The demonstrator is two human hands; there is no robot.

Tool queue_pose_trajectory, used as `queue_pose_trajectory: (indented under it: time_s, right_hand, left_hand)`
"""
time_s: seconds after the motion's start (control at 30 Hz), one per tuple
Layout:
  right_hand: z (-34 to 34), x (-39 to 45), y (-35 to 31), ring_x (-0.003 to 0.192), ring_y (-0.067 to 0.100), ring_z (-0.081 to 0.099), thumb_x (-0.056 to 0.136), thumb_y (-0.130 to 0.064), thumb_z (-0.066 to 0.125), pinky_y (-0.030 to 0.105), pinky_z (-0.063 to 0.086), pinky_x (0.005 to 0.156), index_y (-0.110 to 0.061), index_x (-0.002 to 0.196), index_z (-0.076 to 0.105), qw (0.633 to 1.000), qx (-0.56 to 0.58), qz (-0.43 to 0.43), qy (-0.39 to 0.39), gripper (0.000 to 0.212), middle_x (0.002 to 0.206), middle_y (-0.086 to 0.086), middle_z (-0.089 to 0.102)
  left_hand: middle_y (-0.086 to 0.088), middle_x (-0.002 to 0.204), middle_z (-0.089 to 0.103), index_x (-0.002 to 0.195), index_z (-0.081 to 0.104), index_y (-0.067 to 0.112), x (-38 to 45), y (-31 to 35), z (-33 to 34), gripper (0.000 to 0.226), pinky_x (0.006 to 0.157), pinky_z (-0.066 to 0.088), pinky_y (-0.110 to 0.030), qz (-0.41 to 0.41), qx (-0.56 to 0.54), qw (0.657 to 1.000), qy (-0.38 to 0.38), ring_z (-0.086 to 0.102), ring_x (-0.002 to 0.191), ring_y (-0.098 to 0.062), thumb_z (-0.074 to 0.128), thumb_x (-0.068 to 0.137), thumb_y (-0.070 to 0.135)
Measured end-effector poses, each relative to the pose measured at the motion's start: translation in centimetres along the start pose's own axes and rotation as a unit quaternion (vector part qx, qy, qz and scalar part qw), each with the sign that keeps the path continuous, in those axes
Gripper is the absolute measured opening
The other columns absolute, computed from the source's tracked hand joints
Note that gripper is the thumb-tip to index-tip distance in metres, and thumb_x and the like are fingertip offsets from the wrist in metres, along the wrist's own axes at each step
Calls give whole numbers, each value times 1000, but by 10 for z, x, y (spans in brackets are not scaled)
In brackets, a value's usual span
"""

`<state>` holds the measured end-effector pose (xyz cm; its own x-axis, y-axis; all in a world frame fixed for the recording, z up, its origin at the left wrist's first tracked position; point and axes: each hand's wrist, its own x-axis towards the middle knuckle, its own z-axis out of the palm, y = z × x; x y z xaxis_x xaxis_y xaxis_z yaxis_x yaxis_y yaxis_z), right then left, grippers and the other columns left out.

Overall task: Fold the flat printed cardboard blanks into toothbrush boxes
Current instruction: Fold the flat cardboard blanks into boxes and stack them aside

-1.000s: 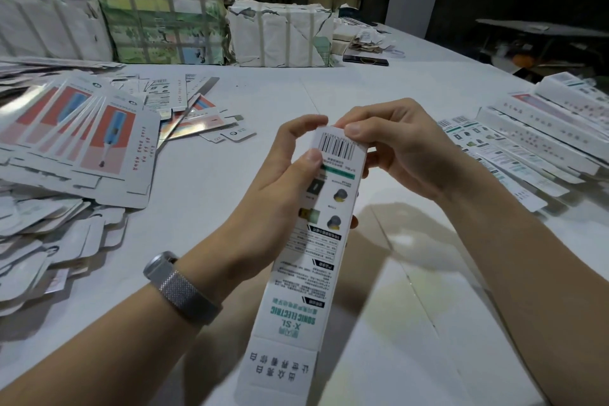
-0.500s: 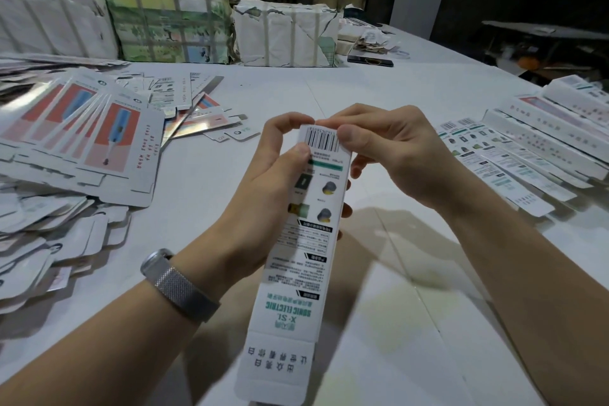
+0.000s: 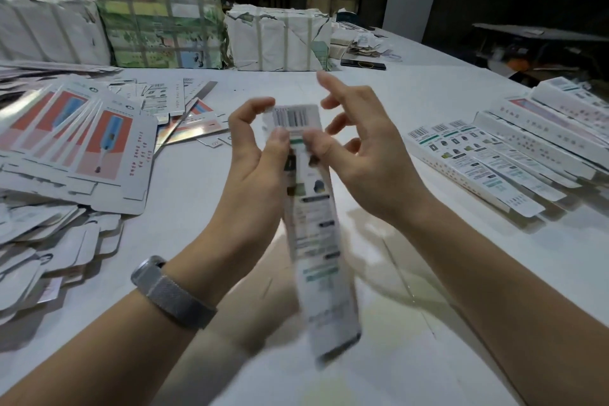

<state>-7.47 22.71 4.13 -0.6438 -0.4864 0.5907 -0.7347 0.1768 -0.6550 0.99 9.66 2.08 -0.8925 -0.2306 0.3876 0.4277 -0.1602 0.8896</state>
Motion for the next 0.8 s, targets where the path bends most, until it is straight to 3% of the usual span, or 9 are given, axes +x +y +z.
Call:
queue_pose_trajectory:
  time_s: [0.07,0.17,0.23,0.3,0.4,0.47,0.53,0.6,0.8]
  right_hand:
    - [1,-5,-6,97,6,52,82,-46,68,22,51,69,-32,149,34,999,23,-13,-33,76,116,-10,46]
    - [6,-8,-9,100,1,50,76,-31,76,14,48,72,-25,151,31,997,21,-29,-71,87,117,-4,44]
    - [2,-5,-10,101,1,52,78,-26,75,13,47,73,-20,151,35,998,10,-4,-61,84,119,-3,47]
    - [-7,-1,-10,98,0,55,74,-30,71,14,49,71,-24,147,40,999,9,31,-33,79,118,-7,51]
    - [-25,10,-1,93,-5,55,67,-37,66,10,45,73,-29,135,56,995,-72,75,-2,70,116,-11,55]
    - [-41,18,15,96,2,54,71,-41,68,18,42,79,-33,130,60,974,-162,155,-40,60,119,-9,53]
    - [-55,21,36,100,12,51,80,-34,70,27,39,82,-30,123,66,931,-267,226,-100,43,120,-5,49]
    - [-64,21,56,98,16,53,81,-24,69,26,40,80,-25,113,70,902,-323,260,-120,32,116,-1,55]
    - [-88,21,82,106,26,58,80,-9,54,34,50,86,-30,89,63,872,-370,315,-66,25,110,2,62]
  left_hand:
    - [4,106,73,124,30,41,4,1,-1,22,77,59,-38,43,1,999,-25,71,96,-21,35,105,30]
    - [23,118,67,129,21,33,7,0,1,25,81,57,-24,138,30,990,-22,68,109,-7,26,109,20]
    - [17,135,60,142,19,41,6,1,-2,39,87,56,-31,104,26,993,-43,62,121,-12,34,106,38]
    - [12,149,48,137,24,69,6,-2,-7,47,99,49,-46,31,24,994,-98,49,136,-17,44,97,57]
    - [32,137,47,127,25,81,6,-7,-12,52,102,42,-45,-9,83,995,-49,42,133,3,50,83,70]
    - [27,137,46,125,32,79,9,-11,-15,50,99,44,-40,-15,109,994,-21,42,127,8,50,79,70]
    - [20,137,51,123,41,73,10,-14,-20,47,95,47,-38,-23,128,991,0,45,127,4,50,77,69]
    - [16,131,57,118,50,67,11,-16,-26,42,93,49,-41,-26,137,990,19,51,126,-3,51,76,68]
    - [18,117,67,109,63,55,17,-22,-41,36,85,50,-46,-22,151,988,33,58,119,-9,52,78,68]
